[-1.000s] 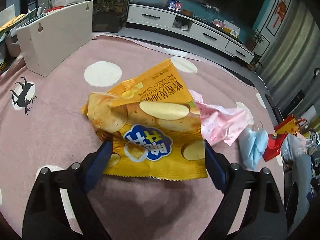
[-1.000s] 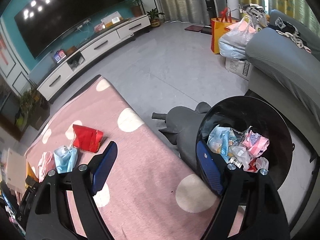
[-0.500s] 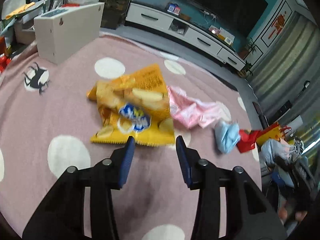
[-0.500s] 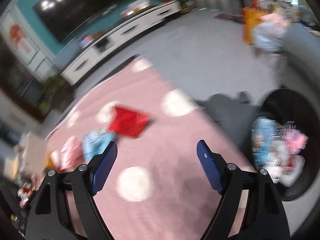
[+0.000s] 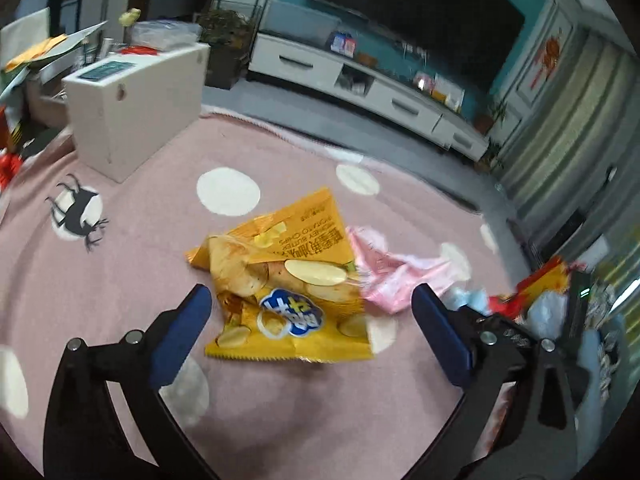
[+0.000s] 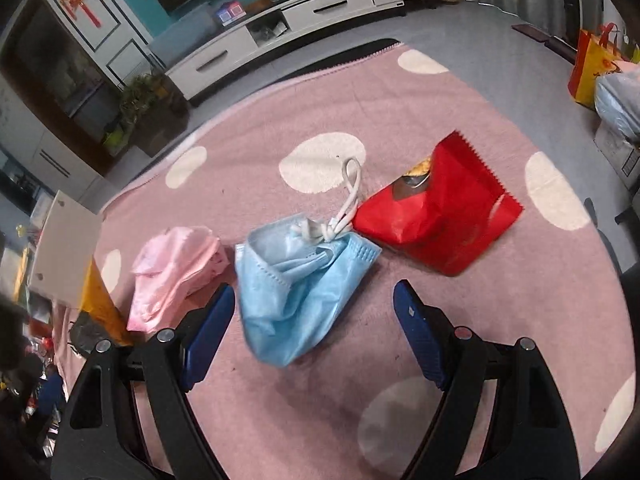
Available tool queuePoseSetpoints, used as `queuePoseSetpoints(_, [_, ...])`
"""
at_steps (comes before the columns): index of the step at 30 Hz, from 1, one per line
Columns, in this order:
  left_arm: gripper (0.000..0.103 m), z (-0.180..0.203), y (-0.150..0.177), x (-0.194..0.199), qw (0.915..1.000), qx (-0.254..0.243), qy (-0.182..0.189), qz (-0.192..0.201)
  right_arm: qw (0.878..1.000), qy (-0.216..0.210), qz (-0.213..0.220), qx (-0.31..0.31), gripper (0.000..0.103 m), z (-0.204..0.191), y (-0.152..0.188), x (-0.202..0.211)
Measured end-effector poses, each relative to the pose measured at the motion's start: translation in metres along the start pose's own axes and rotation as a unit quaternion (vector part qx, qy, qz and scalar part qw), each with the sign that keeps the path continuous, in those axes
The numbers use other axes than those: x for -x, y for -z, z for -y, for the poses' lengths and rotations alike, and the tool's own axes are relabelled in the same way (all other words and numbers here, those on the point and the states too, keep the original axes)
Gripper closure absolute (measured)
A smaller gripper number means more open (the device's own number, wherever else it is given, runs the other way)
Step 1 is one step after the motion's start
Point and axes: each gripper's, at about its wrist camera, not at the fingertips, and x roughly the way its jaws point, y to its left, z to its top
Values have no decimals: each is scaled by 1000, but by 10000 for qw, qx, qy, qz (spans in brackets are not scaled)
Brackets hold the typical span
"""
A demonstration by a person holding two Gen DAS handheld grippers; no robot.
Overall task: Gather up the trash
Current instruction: 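Grasp the yellow potato chip bag with the left tool while the right grasps the blue face mask, then carry the chip bag and face mask to the bin and open both tools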
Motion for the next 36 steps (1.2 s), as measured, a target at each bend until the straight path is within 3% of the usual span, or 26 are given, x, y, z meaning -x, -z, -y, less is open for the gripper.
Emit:
queuePoseSetpoints(2, [3,-3,0,-16,9993,-62,-347,-135,10000,-6,-11,68,32,0,2,-6])
queuePoseSetpoints(3, [3,-6,0,-22,9991,-38,-395,-140,9997,116,107,199,46,-2,3,-5])
queuePoseSetpoints(4, [3,-8,0,-25,9993,1,-333,-142,9991,258,98,332,53,-5,3,-6])
queuePoseSetpoints(6, [3,-11,1,-31,9995,56,-196,-229,9991,150,38,384,70,-7,5,-5])
queuePoseSetpoints(8, [3,-13,3,-39,9994,83,-85,-317,9991,111,-14,409,74,-5,6,-3])
queuePoseSetpoints(12, [6,-21,9,-59,9973,350,274,-580,9995,81,-64,295,75,1,6,-1])
queuePoseSetpoints(18, [23,-19,12,-58,9970,269,384,-610,9995,255,18,200,75,9,7,10])
queuePoseSetpoints(21, [24,-20,13,-55,9955,419,528,-663,9996,232,117,70,75,17,7,25])
queuePoseSetpoints(23, [24,-14,13,-44,9967,397,391,-585,9996,183,192,-29,76,23,6,36])
queuePoseSetpoints(30, [24,38,11,22,9985,-225,492,60,9963,79,590,-621,75,66,14,92])
queuePoseSetpoints(36, [24,121,36,59,9889,-1155,870,330,9827,421,1456,-1061,75,122,21,170])
